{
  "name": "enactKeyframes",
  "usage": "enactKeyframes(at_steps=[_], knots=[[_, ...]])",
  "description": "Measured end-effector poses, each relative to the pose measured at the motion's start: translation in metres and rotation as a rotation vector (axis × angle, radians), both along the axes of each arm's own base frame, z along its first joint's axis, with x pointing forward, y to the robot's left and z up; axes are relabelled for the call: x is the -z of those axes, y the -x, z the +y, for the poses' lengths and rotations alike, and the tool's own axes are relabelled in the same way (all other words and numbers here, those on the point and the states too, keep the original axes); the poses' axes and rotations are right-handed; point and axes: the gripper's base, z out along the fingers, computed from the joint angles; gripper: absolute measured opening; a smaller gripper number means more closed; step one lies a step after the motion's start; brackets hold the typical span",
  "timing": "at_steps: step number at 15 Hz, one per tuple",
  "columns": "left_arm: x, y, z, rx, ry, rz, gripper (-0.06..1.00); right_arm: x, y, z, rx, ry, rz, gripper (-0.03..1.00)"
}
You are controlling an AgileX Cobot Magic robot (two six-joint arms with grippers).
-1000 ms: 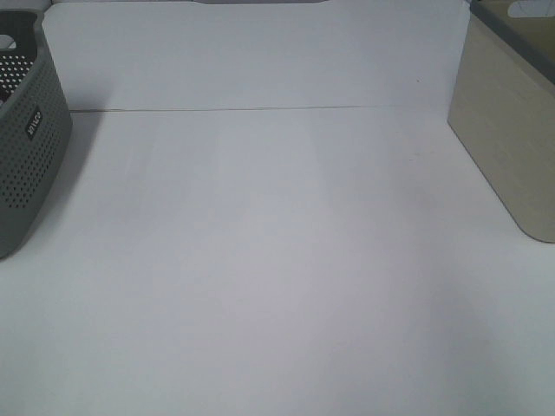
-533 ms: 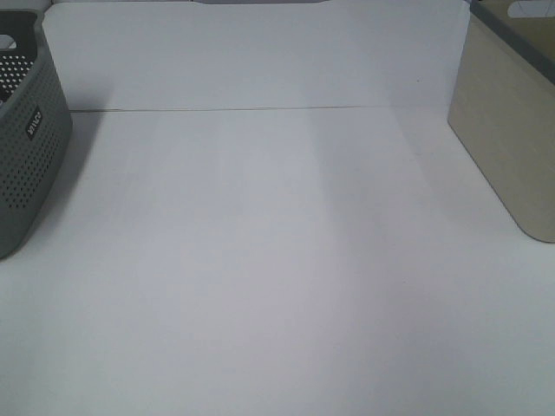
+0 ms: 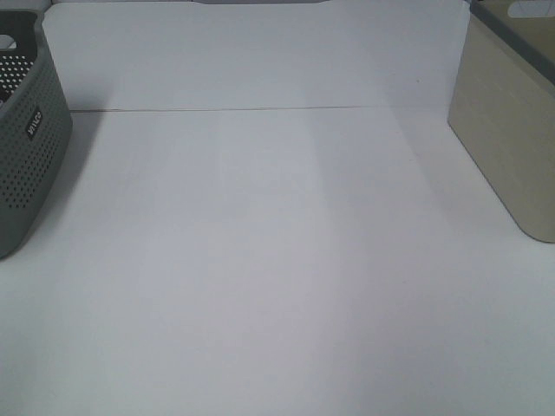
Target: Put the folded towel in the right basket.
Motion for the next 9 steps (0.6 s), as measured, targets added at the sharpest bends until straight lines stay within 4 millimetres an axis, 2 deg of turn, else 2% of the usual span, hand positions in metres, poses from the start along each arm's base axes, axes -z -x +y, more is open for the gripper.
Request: enactKeyframes(at_steps=[4,8,9], knots=[[0.0,0.0,0.0,0.0,0.0,0.0,0.88,0.029,0.073,0.006,0.024,-0.013,0.008,0.79],[0.0,0.0,0.0,0.0,0.0,0.0,0.88,0.054,0.149,0.013,0.044,-0.016,-0.115,0.79],[0.0,0.0,0.0,0.0,0.0,0.0,0.88,0.057,0.159,0.014,0.044,-0.014,-0.142,0.79]])
